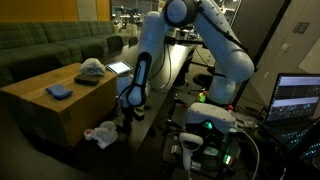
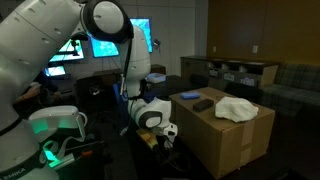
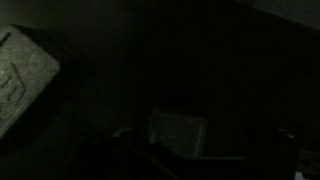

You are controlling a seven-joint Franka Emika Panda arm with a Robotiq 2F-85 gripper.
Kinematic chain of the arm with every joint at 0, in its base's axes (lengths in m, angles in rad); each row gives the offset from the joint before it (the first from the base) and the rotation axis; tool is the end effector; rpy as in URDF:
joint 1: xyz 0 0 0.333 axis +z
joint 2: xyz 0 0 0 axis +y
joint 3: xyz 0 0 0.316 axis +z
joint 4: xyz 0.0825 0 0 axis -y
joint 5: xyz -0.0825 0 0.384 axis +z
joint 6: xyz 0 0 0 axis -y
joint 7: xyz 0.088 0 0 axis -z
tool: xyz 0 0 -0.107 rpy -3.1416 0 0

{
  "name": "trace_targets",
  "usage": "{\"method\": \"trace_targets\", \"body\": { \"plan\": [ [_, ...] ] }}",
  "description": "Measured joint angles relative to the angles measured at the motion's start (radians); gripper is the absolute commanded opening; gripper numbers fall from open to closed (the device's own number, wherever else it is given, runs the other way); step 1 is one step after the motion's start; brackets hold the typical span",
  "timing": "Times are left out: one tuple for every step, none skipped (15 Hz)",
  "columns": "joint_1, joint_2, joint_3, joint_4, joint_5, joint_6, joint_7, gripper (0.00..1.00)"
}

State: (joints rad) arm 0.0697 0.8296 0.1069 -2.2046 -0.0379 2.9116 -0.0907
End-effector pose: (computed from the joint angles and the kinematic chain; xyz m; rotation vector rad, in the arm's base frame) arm 0.4782 0.0974 -0.0018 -3.0380 -0.4202 0.1843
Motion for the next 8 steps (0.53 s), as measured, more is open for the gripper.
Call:
{"method": "trace_targets", "body": {
  "plan": [
    [0.000,0.000,-0.009,0.007,-0.004,0.000,-0.006,1.00],
    [-0.001,0.000,-0.018,0.014,-0.010,0.000,-0.010,1.00],
    [-0.002,0.001,-0.024,0.021,-0.017,0.000,-0.013,1.00],
    [-0.005,0.003,-0.026,0.028,-0.023,0.000,-0.018,1.00],
    [-0.009,0.006,-0.026,0.035,-0.026,0.000,-0.024,1.00],
    [-0.012,0.009,-0.026,0.041,-0.028,0.000,-0.031,1.00],
    [-0.017,0.012,-0.024,0.046,-0.028,-0.001,-0.038,1.00],
    [-0.022,0.016,-0.022,0.051,-0.028,-0.001,-0.046,1.00]
  ]
}}
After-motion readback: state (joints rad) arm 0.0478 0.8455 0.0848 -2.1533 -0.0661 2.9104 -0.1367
